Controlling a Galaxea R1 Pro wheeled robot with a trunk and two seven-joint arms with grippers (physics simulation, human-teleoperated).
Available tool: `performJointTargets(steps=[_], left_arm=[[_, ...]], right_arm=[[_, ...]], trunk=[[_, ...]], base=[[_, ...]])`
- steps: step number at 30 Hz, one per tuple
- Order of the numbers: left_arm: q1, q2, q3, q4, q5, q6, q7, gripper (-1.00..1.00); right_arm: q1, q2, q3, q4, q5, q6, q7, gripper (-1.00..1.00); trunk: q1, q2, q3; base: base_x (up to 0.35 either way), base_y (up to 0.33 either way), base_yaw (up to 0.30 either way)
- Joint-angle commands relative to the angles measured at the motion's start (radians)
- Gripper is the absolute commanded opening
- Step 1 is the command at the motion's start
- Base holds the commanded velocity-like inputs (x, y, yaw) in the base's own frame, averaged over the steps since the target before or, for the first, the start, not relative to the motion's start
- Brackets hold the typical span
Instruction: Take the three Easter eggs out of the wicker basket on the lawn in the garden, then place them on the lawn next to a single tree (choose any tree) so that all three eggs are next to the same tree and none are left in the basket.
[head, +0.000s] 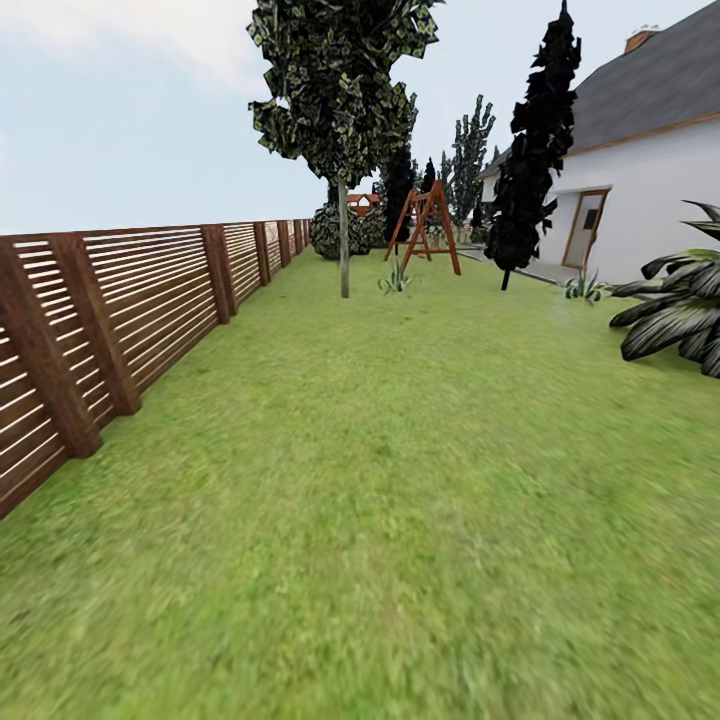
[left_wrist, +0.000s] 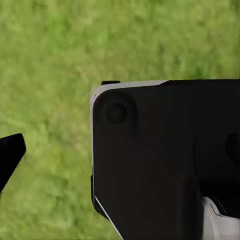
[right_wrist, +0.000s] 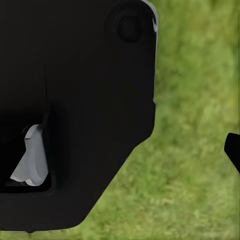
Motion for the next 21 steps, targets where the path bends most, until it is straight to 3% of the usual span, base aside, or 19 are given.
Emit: performJointTargets(steps=[1, 21], left_arm=[[-0.001, 0.0, -0.001, 0.001, -0.001, -0.003, 0.0, 1.0], [0.0, 0.0, -0.001, 0.001, -0.001, -0.012, 0.0, 1.0]], right_arm=[[0.0, 0.0, 0.0, 0.0, 0.0, -0.003, -0.001, 1.0], [0.0, 0.0, 0.0, -0.001, 0.0, -0.003, -0.002, 1.0]], trunk=[[0.001, -0.002, -0.002], [0.001, -0.002, -0.002]], base=[[0.328, 0.0, 0.0], [0.328, 0.0, 0.0]])
